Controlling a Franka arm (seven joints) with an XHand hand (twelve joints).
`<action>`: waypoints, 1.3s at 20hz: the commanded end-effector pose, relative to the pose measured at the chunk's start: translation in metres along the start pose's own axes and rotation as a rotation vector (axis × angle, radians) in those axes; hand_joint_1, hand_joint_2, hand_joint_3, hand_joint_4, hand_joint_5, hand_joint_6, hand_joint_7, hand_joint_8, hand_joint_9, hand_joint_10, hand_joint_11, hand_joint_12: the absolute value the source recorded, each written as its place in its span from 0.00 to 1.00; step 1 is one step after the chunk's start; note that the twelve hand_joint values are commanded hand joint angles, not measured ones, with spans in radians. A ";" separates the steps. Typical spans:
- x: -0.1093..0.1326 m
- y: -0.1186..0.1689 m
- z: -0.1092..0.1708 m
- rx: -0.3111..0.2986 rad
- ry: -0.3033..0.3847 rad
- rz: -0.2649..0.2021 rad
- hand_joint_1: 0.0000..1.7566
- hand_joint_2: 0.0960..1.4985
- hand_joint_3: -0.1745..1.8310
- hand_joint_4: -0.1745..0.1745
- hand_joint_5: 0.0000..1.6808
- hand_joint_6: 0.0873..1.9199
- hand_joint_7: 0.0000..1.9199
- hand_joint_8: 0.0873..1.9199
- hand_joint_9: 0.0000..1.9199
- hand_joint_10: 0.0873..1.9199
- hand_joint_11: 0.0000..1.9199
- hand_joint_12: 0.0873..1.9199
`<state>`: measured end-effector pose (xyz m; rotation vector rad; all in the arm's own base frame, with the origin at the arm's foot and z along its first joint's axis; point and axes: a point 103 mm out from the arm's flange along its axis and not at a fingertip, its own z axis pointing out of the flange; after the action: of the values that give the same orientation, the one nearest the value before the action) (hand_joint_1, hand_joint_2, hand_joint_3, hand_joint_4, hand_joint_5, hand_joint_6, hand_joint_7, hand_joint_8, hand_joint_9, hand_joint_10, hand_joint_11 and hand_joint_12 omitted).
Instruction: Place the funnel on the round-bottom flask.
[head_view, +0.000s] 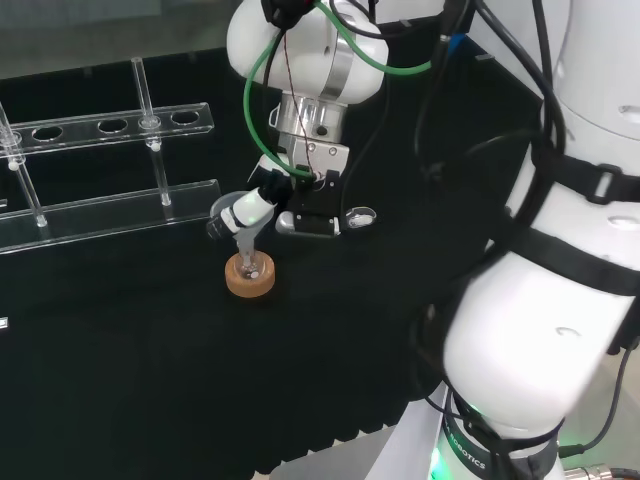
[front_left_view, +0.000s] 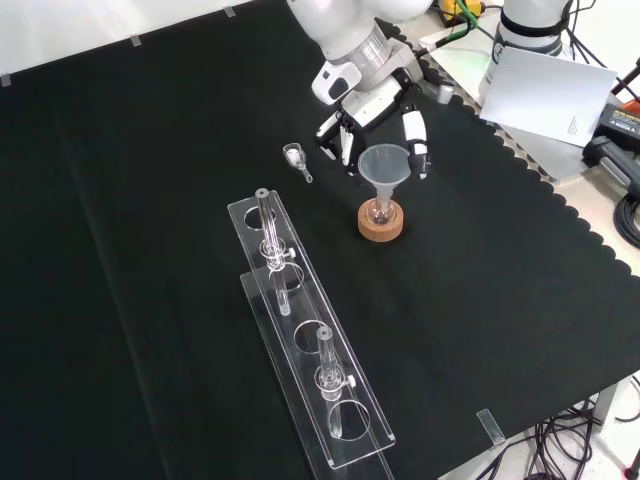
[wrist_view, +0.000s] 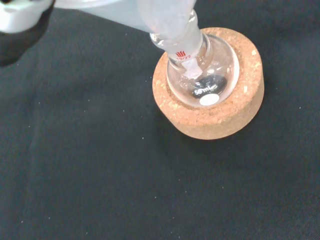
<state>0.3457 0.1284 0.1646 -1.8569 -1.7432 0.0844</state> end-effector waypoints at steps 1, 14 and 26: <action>-0.005 0.004 0.001 0.012 0.016 0.019 0.50 0.42 0.44 0.85 0.60 0.30 0.62 0.14 0.51 0.00 0.00 0.76; -0.002 0.006 0.001 0.021 -0.003 0.018 0.49 0.36 0.50 0.80 0.58 0.25 0.59 0.12 0.50 0.00 0.00 0.76; 0.018 0.009 0.009 0.037 -0.032 -0.014 0.49 0.36 0.50 0.80 0.58 0.24 0.59 0.12 0.50 0.00 0.00 0.76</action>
<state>0.3501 0.1488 0.1595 -1.8191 -1.7695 0.1362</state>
